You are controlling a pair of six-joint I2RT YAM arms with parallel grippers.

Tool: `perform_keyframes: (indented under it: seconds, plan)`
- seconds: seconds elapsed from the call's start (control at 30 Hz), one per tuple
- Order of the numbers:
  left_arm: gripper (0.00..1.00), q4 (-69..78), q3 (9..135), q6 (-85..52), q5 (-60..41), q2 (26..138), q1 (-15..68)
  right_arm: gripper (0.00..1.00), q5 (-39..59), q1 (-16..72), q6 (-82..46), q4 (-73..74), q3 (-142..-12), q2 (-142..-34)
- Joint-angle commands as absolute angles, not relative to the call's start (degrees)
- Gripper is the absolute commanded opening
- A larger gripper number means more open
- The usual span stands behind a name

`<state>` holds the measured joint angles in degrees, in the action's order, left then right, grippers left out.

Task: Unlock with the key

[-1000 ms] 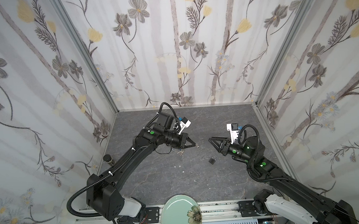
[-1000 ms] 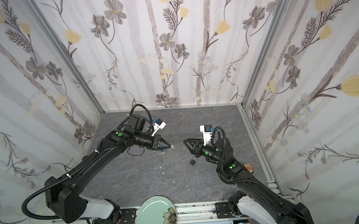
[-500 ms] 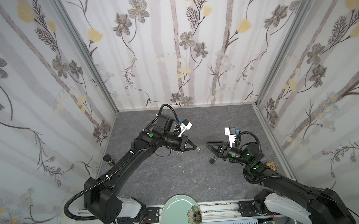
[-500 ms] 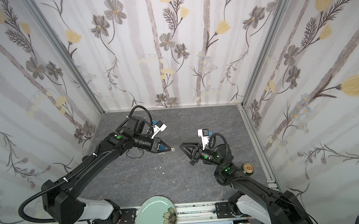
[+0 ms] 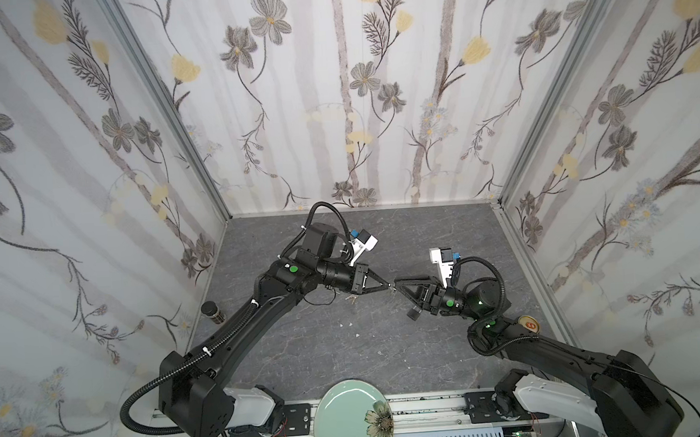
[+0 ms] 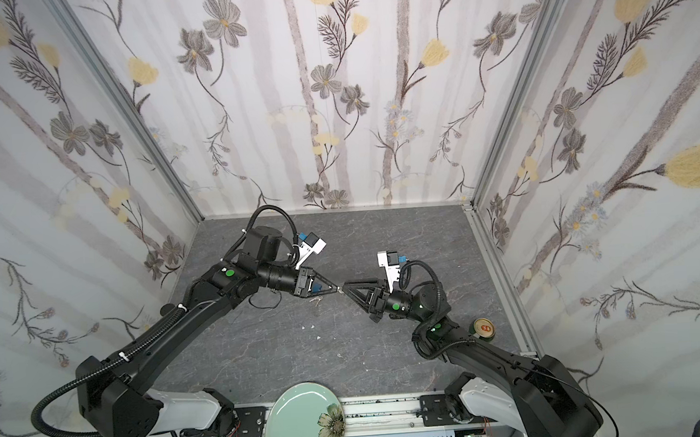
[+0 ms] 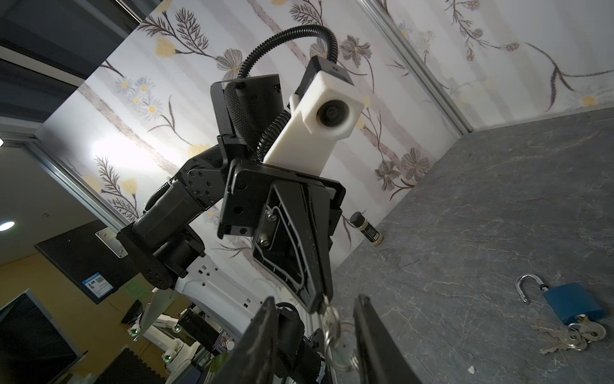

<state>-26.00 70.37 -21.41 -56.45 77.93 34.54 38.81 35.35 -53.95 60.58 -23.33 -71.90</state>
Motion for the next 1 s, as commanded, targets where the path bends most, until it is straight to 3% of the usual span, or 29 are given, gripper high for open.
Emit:
perform_keyframes:
  seconds: [0.0,0.2,0.33,0.43,0.8,0.97]
  plan:
    - [0.00,-23.45,69.99,-21.97,-57.39,77.32,34.59,0.42,40.33,35.92,-54.56,64.09,-24.34,-72.62]
    - [0.00,-23.18,69.72,-21.86,-57.06,76.83,34.60,0.39,40.61,36.19,-54.59,63.92,-24.45,-73.13]
    - [0.00,-22.44,69.09,-21.90,-56.96,76.27,34.54,0.45,39.64,36.21,-53.68,61.54,-24.35,-72.82]
    - [0.00,-22.37,68.83,-21.89,-56.61,75.95,34.54,0.41,39.96,36.20,-53.62,61.40,-24.35,-72.77]
    - [0.00,-21.28,68.81,-22.58,-55.72,75.77,34.62,0.26,42.07,36.28,-53.29,60.61,-24.43,-73.28]
    - [0.00,-20.10,68.47,-23.12,-55.85,75.35,34.57,0.09,42.36,36.20,-52.95,60.01,-24.71,-73.91]
